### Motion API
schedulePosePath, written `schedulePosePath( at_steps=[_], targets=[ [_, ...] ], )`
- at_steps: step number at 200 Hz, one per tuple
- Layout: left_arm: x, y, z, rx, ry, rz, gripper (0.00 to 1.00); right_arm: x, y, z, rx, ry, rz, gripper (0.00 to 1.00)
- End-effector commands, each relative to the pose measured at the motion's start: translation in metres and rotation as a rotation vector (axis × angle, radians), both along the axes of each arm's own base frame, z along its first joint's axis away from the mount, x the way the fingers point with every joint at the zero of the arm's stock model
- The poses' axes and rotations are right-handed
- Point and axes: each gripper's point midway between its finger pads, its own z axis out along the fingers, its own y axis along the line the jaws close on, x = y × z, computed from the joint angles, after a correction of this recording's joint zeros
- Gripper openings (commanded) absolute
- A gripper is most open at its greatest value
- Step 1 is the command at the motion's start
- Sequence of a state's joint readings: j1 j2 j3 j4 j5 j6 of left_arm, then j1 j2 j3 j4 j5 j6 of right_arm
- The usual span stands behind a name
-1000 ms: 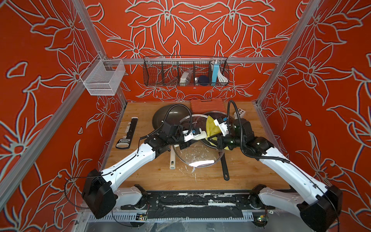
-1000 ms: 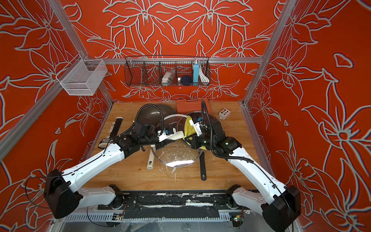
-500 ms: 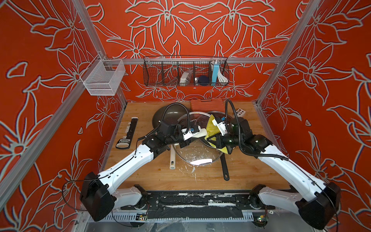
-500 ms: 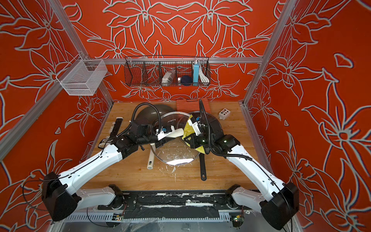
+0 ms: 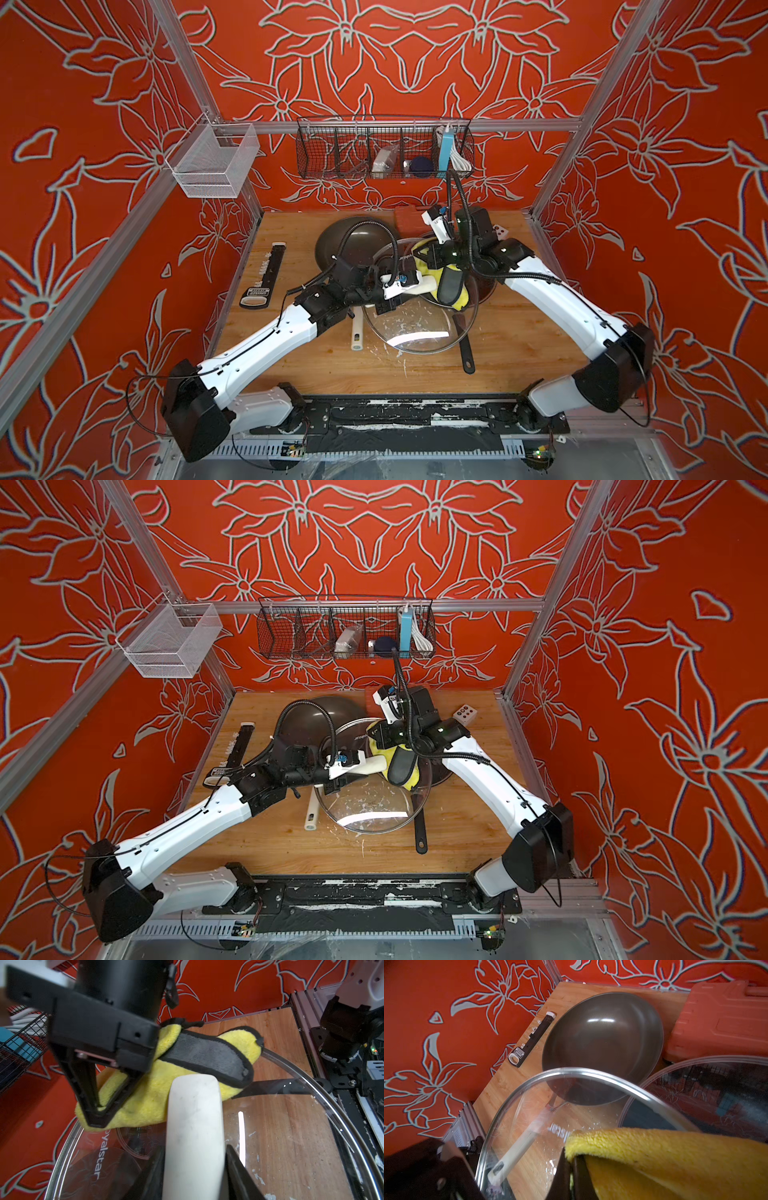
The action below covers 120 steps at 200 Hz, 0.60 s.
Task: Wipe the pot lid with a cloth
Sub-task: Wipe the pot lid.
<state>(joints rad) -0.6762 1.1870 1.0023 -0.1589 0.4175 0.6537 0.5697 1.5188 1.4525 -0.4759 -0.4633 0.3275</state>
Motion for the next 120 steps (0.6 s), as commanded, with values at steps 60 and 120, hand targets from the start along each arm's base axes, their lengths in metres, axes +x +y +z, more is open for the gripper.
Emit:
schedulePosePath(
  at_steps=[60,120],
  targets=[
    [0.005,0.006,0.108,-0.23,-0.279,0.063,0.0,0.027,-0.001,0.001,-0.038,-0.035,-0.032,0.0],
    [0.035,0.016,0.121,-0.306,-0.233,0.245,0.0,-0.007,-0.02,-0.002,-0.038,-0.015,-0.022,0.0]
  ],
)
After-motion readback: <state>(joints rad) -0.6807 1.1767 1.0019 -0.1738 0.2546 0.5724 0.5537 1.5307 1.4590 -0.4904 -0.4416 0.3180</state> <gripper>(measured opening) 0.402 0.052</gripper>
